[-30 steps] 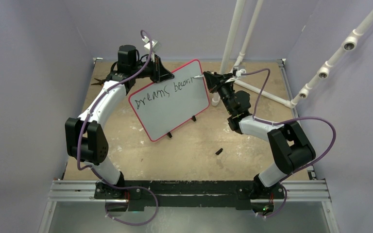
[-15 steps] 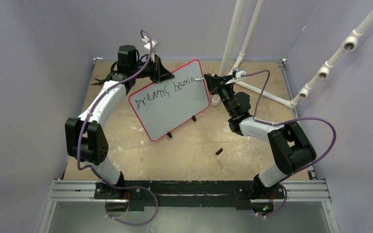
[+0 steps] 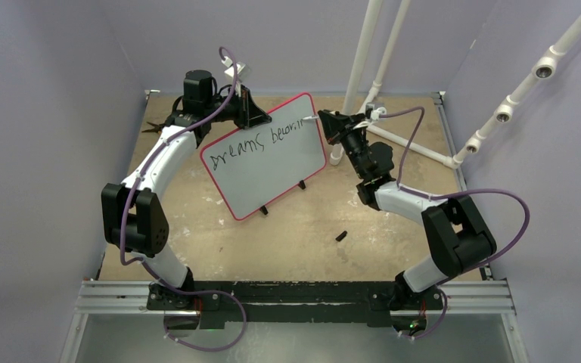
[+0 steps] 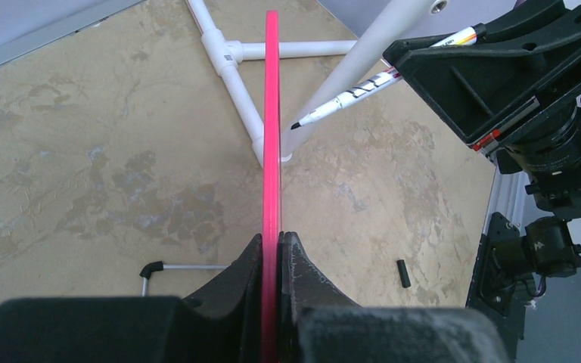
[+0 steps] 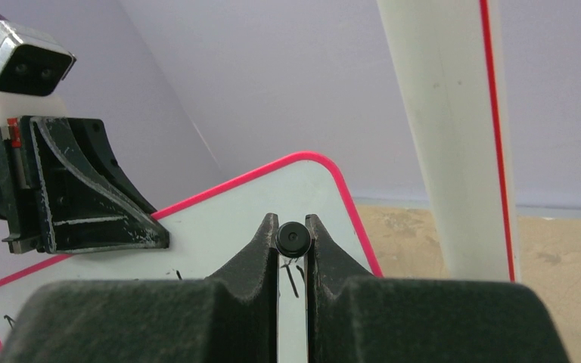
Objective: Write a sentence on the whiteboard
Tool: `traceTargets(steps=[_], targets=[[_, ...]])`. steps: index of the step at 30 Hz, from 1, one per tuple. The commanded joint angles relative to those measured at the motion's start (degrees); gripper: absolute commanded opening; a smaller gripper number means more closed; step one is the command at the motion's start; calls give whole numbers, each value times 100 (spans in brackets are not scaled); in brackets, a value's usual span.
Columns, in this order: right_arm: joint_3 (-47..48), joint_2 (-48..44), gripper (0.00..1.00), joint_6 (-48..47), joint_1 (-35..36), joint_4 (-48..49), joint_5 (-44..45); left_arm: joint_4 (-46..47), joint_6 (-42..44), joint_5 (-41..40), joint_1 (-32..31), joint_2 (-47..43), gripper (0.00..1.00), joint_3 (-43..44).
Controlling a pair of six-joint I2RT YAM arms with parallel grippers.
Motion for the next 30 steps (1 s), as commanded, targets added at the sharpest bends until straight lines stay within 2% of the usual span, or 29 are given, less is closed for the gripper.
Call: traceTargets(steps=[1, 11, 20, 30], targets=[[284, 103, 0, 25, -7, 304, -40, -409, 3, 231, -38, 188, 0, -213], [347, 258, 0, 34, -2, 336, -23, -391, -2, 255, -38, 176, 0, -221], [-90, -138, 0, -11, -10, 429, 205, -398, -21, 165, -38, 175, 0, -211], [84, 123, 0, -62, -9, 373, 205, -400, -13, 192, -34, 177, 0, -223]])
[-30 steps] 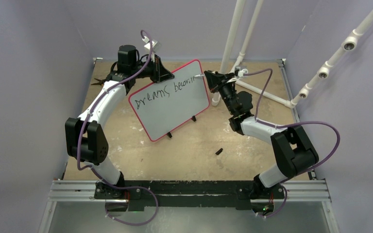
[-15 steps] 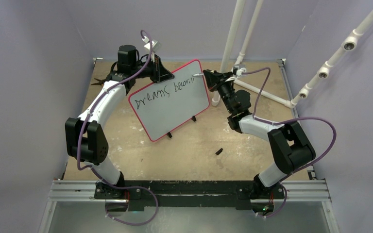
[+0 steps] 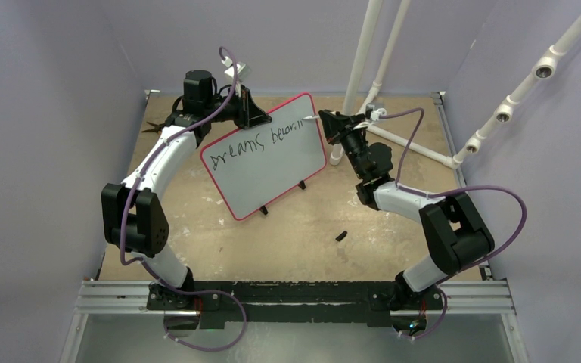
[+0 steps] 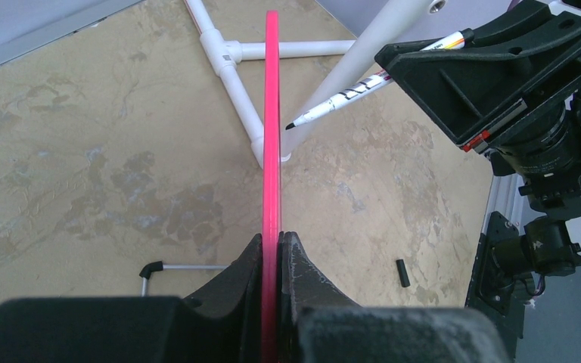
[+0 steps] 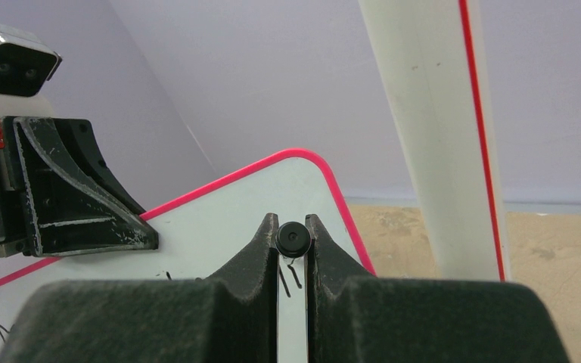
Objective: Write a sentence on the whiteboard
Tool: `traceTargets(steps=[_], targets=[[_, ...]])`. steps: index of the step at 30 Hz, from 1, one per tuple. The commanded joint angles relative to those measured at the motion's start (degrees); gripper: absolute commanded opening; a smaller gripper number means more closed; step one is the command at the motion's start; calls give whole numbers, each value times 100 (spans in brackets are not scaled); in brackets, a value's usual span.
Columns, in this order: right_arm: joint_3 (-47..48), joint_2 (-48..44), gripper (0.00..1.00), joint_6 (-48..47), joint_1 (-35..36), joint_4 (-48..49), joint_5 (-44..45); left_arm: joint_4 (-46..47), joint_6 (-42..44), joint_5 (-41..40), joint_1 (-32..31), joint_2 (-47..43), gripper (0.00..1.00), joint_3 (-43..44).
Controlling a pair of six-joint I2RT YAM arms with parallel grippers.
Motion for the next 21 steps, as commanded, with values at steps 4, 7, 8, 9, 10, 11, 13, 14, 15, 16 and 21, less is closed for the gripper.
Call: traceTargets(steps=[4, 7, 8, 9, 10, 11, 13, 14, 15, 16, 21], targets=[[200, 108, 0, -91, -4, 194, 87, -417, -2, 170, -38, 186, 0, -216], [239, 168, 0, -108, -11, 162, 74, -417, -4, 175, -38, 186, 0, -216], [248, 181, 0, -110, -9, 141, 77, -417, -2, 174, -32, 181, 0, -216], [239, 192, 0, -110, -9, 136, 89, -417, -2, 174, -38, 181, 0, -216], [221, 198, 0, -118, -8, 140, 100, -417, -7, 173, -38, 185, 0, -214], [192, 187, 0, -133, -9, 156, 133, -417, -3, 170, -38, 184, 0, -216], [122, 163, 0, -154, -14, 161, 195, -419, -2, 172, -38, 177, 0, -214], [81, 152, 0, -147, -10, 168, 207, -418, -2, 170, -38, 177, 0, -215], [34, 142, 0, -146, -9, 171, 223, -417, -4, 170, -38, 177, 0, -215], [-14, 135, 0, -138, -9, 177, 240, -422, -2, 170, -38, 177, 0, -216], [-118, 126, 0, -111, -11, 156, 268, -418, -2, 172, -38, 175, 0, -216]])
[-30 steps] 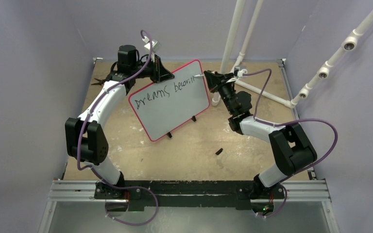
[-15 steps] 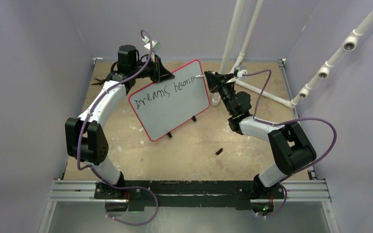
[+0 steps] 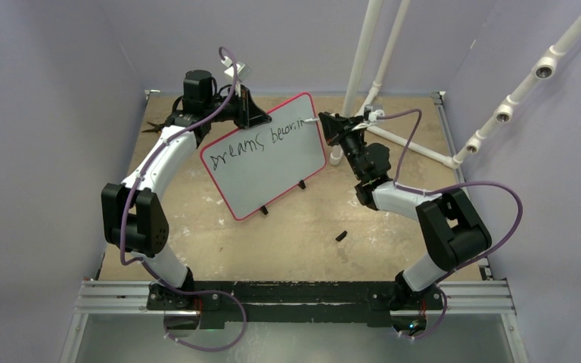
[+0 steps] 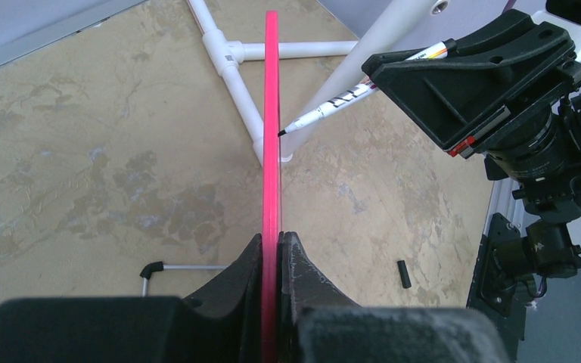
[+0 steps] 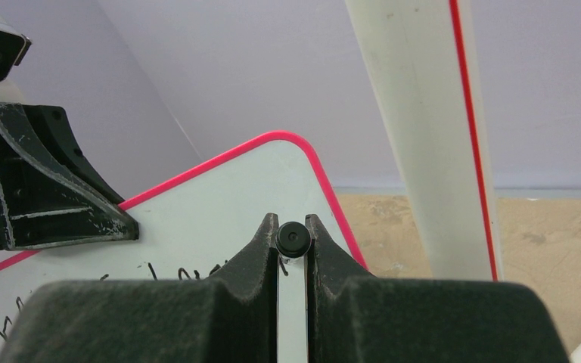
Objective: Write a sentence on the whiteboard
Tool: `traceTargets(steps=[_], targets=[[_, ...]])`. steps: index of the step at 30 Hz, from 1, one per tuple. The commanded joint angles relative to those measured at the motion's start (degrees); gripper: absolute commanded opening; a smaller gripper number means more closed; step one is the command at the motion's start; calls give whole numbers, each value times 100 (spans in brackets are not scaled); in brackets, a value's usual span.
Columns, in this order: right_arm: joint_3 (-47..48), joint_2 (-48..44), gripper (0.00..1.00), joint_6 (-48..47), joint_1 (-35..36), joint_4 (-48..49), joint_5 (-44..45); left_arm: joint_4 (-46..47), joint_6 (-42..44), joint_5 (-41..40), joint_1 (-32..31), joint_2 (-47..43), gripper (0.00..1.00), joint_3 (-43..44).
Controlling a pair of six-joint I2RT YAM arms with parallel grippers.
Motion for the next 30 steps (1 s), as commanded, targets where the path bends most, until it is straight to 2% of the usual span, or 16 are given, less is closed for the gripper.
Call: traceTargets(steps=[1, 30], targets=[[-102, -27, 0, -89, -5, 149, 188, -417, 4, 196, -41, 177, 0, -216], [184, 42, 0, 10, -9, 476, 90, -417, 2, 194, -41, 243, 0, -221]])
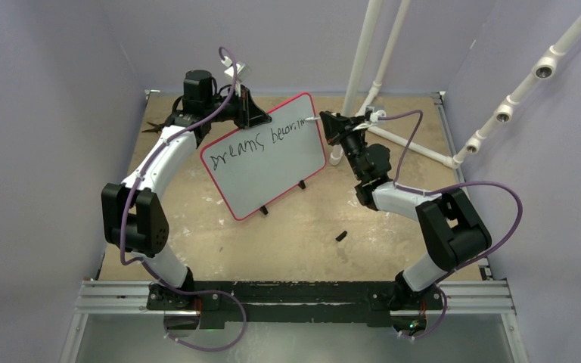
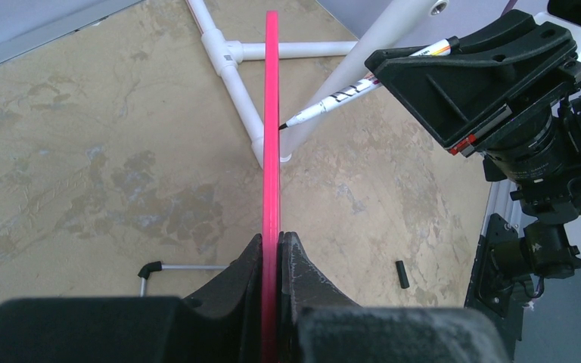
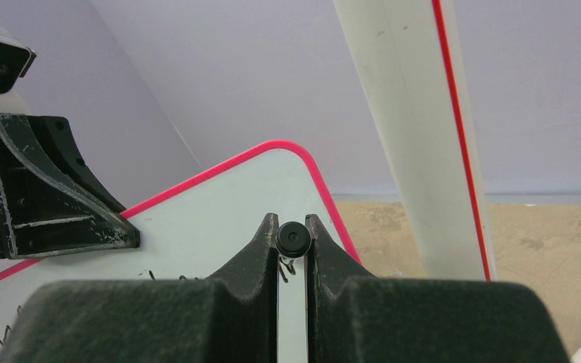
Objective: Write a sentence on the whiteboard
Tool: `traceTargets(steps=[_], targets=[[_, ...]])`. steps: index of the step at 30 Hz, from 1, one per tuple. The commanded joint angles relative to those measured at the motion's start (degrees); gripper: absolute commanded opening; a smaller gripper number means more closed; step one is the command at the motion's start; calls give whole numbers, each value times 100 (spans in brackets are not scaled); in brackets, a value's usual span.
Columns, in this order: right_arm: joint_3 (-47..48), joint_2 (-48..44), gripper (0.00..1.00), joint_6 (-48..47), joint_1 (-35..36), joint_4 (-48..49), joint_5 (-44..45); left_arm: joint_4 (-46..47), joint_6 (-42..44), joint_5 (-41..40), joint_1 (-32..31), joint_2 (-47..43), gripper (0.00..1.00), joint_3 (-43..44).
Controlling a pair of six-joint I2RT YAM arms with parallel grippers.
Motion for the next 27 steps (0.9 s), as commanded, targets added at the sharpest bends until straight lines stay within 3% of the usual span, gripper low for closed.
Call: traceTargets(steps=[1, 15, 27], targets=[[216, 55, 0, 7, -9, 376, 7, -424, 35, 189, -41, 240, 0, -231], [147, 163, 0, -45, -10, 325, 247, -424, 35, 194, -41, 243, 0, -232], [150, 216, 0, 122, -9, 831, 445, -442, 52, 194, -41, 251, 0, -232]])
